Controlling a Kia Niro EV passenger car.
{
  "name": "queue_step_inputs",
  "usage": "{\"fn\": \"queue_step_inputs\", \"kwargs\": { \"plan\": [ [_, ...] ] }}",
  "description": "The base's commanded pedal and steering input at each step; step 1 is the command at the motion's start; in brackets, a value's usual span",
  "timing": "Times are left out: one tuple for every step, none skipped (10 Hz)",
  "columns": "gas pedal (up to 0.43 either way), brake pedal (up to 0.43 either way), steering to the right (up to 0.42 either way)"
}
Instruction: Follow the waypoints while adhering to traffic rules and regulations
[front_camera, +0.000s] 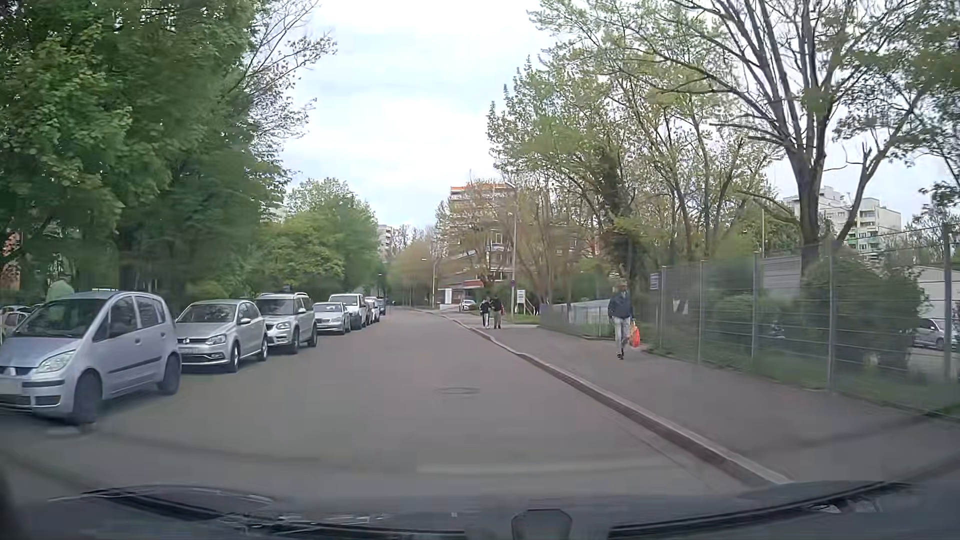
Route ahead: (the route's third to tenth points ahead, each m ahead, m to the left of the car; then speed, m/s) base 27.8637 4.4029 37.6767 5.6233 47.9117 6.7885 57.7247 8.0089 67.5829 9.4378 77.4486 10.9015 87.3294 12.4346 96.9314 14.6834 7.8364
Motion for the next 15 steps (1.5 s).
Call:
{"fn": "queue_step_inputs", "kwargs": {
  "plan": [
    [0.047,0.0,-0.024],
    [0.047,0.0,-0.024],
    [0.047,0.0,-0.024],
    [0.047,0.0,-0.024],
    [0.047,0.0,-0.024],
    [0.047,0.0,-0.024],
    [0.047,0.0,-0.025],
    [0.047,0.0,-0.025],
    [0.047,0.0,-0.025],
    [0.047,0.0,-0.025],
    [0.047,0.0,-0.025],
    [0.047,0.0,-0.025],
    [0.047,0.0,-0.027],
    [0.047,0.0,-0.03],
    [0.047,0.0,-0.03]
  ]
}}
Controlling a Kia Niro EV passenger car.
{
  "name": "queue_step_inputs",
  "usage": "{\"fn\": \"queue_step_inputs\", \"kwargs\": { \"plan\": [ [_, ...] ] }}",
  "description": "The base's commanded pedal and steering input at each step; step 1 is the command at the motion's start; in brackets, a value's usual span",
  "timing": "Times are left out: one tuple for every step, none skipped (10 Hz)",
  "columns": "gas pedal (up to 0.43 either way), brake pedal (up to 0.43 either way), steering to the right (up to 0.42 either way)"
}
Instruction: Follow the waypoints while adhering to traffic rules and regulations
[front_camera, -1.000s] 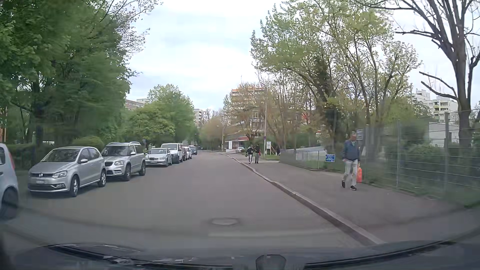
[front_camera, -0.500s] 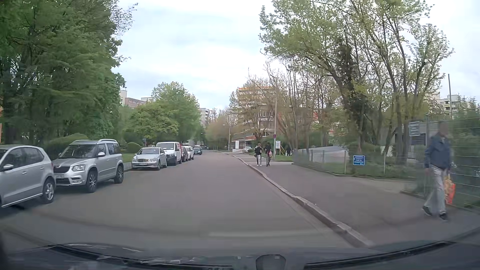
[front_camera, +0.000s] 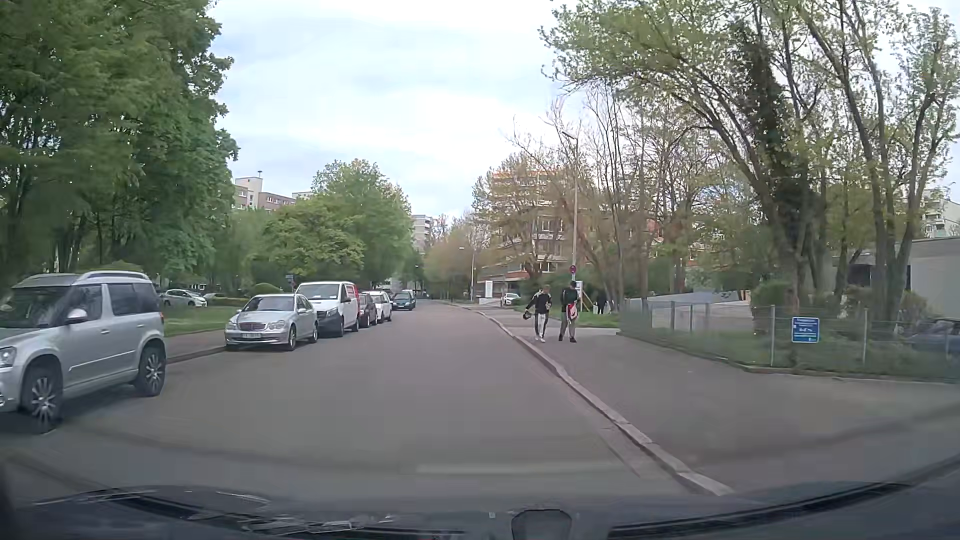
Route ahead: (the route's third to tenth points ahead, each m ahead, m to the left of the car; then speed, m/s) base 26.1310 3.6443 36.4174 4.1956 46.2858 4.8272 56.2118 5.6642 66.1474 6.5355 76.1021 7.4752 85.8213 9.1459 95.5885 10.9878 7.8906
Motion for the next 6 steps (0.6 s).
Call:
{"fn": "queue_step_inputs", "kwargs": {
  "plan": [
    [0.047,0.0,-0.03],
    [0.047,0.0,-0.03],
    [0.047,0.0,-0.031],
    [0.047,0.0,-0.028],
    [0.047,0.0,-0.025],
    [0.047,0.0,-0.022]
  ]
}}
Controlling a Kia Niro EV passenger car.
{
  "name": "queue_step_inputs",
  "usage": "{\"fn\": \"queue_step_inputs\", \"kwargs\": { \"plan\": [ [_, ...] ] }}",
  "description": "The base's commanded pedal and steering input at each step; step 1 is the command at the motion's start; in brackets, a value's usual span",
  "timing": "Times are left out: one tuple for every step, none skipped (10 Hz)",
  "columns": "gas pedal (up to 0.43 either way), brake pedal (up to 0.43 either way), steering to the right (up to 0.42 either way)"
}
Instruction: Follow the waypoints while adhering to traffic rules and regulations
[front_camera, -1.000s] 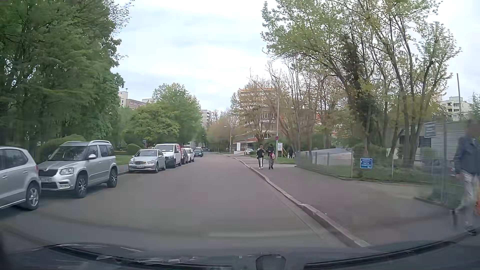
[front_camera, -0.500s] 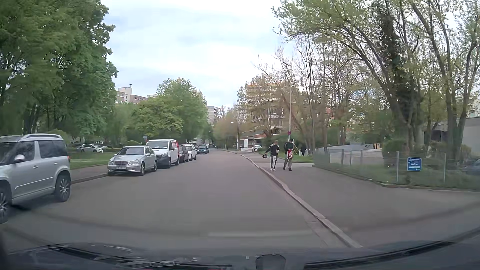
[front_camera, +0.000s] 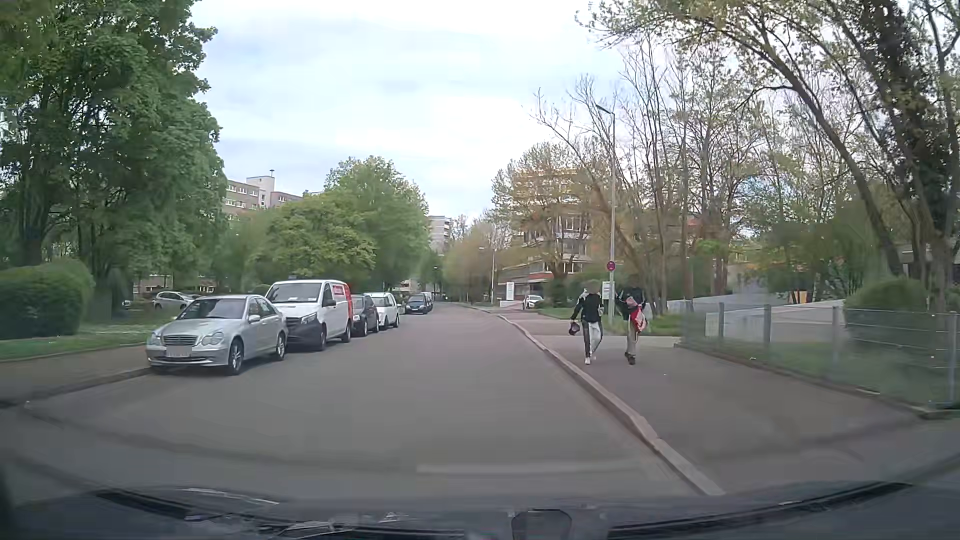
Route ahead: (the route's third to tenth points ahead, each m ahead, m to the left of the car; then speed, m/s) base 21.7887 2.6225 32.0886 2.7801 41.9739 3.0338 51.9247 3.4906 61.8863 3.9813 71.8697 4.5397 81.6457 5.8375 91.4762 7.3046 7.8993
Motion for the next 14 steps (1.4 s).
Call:
{"fn": "queue_step_inputs", "kwargs": {
  "plan": [
    [0.047,0.0,-0.017],
    [0.047,0.0,-0.013],
    [0.047,0.0,-0.01],
    [0.047,0.0,-0.01],
    [0.047,0.0,-0.01],
    [0.047,0.0,-0.007],
    [0.047,0.0,-0.004],
    [0.047,0.0,-0.003],
    [0.047,0.0,-0.003],
    [0.047,0.0,-0.002],
    [0.047,0.0,0.0],
    [0.047,0.0,0.002],
    [0.047,0.0,0.003],
    [0.047,0.0,0.003]
  ]
}}
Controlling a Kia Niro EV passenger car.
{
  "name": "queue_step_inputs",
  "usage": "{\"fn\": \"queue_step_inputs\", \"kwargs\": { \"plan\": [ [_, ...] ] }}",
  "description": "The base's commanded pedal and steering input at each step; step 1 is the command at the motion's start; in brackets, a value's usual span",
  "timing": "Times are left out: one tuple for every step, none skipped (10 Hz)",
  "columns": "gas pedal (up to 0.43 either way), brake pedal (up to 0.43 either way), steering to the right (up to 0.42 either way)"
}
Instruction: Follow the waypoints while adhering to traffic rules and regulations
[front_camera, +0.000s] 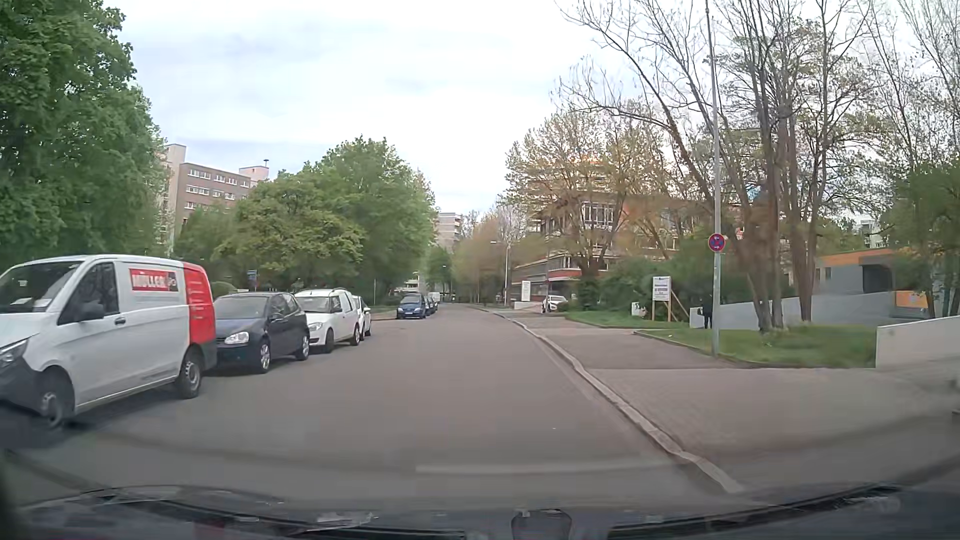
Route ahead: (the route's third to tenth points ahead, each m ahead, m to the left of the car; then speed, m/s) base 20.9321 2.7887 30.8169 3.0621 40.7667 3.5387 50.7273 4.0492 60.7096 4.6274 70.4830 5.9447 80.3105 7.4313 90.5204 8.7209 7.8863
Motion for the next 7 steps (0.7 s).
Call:
{"fn": "queue_step_inputs", "kwargs": {
  "plan": [
    [0.047,0.0,0.003],
    [0.047,0.0,0.003],
    [0.047,0.0,0.003],
    [0.047,0.0,0.003],
    [0.047,0.0,0.003],
    [0.047,0.0,0.003],
    [0.047,0.0,0.002]
  ]
}}
